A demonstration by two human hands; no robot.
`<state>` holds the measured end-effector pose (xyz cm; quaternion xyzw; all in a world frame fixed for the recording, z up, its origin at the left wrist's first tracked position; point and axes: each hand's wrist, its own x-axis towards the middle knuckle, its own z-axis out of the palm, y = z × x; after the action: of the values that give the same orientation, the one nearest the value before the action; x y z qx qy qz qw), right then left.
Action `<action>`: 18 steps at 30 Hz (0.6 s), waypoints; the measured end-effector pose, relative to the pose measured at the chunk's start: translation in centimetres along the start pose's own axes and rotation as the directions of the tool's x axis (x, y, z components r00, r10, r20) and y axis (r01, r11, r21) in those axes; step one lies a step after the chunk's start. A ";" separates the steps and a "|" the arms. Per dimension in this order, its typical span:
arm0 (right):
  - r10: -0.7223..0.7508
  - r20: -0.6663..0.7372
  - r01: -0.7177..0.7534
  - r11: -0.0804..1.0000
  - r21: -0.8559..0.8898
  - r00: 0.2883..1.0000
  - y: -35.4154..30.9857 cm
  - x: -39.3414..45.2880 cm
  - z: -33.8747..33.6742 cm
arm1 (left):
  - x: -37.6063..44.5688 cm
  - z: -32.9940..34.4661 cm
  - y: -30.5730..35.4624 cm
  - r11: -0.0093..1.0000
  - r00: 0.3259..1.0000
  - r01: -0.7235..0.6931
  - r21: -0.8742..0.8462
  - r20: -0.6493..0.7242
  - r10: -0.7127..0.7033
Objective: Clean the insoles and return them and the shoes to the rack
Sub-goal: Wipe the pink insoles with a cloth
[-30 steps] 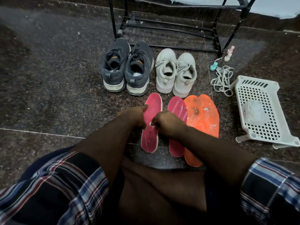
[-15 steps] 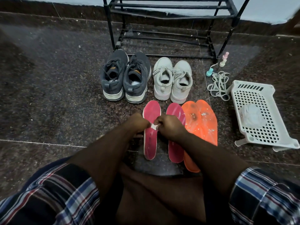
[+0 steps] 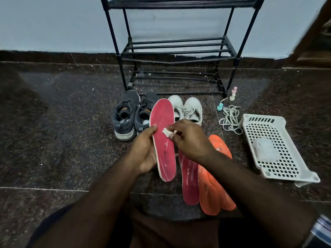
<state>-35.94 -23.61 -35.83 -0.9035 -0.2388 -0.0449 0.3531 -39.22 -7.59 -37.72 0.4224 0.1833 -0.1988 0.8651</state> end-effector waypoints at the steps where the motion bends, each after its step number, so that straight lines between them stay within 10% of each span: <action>1: -0.001 -0.019 0.001 1.000 -0.010 1.000 -0.3 0.0 -0.1 | -0.3 0.2 0.0 1.000 1.000 -0.013 -0.028 -0.002 0.013; 12: -0.178 0.070 0.182 0.982 -0.050 0.981 -2.9 -2.2 1.6 | -0.1 1.1 0.1 0.991 0.994 -0.024 -0.130 -0.113 0.009; 18: -0.052 -0.076 0.043 0.991 -0.128 0.996 -1.5 -0.4 1.3 | -0.2 1.4 -0.2 0.995 0.992 -0.062 -0.084 -0.111 0.052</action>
<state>-37.08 -22.00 -35.98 -0.9155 -0.2429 -0.1039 0.3034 -39.33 -8.84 -36.93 0.3995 0.2264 -0.1426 0.8768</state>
